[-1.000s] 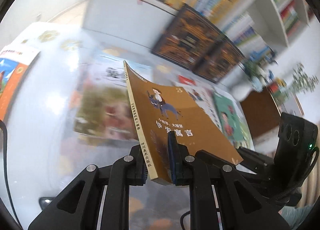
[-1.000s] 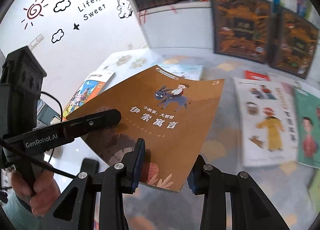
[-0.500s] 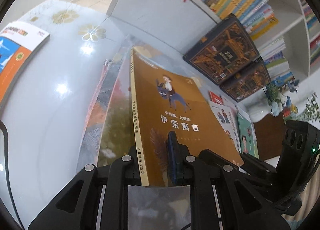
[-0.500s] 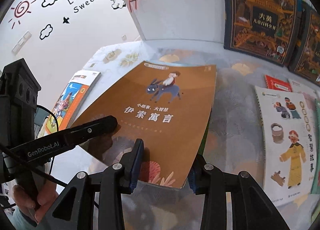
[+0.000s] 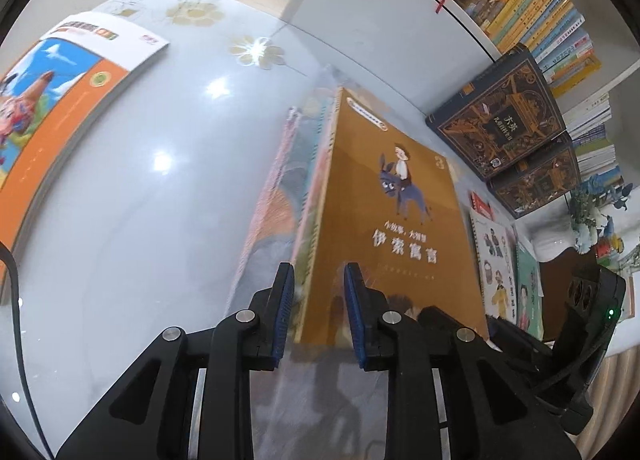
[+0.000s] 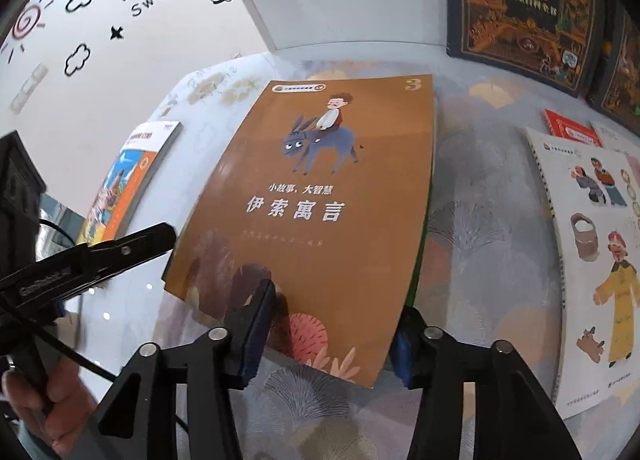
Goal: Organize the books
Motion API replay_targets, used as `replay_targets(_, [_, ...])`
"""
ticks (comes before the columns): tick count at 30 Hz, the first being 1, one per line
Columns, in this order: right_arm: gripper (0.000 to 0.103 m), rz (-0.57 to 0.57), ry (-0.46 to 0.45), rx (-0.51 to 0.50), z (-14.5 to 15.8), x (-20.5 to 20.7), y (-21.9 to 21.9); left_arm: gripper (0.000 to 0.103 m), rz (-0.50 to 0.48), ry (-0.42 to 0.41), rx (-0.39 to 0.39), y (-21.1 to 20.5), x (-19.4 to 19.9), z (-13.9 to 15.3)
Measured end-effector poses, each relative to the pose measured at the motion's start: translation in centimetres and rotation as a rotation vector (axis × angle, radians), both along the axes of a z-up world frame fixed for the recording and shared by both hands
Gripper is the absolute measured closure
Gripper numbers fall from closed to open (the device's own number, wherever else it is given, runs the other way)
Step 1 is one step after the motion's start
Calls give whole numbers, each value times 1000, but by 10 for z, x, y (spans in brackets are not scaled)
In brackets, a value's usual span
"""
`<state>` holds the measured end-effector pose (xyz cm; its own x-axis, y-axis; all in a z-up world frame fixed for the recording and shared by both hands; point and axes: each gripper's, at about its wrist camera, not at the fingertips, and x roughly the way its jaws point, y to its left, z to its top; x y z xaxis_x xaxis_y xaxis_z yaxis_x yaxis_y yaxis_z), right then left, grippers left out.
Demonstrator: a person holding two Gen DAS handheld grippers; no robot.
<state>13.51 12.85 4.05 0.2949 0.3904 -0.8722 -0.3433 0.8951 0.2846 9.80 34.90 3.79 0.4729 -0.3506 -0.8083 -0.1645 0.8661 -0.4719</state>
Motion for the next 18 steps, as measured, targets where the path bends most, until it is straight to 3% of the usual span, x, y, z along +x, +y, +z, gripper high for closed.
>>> replay_targets(5, [42,14,-57,-49,-2,-9,11,80,-8,9,17,-5,-20,7])
replay_targets(12, [42,-37,91,9,-7,-32,-31,80,-54,-12,32,-28,-45,25])
replay_targets(18, [41,-122,186,33,-28,-99,-104,80,-116,-4,14,-62,-59,32])
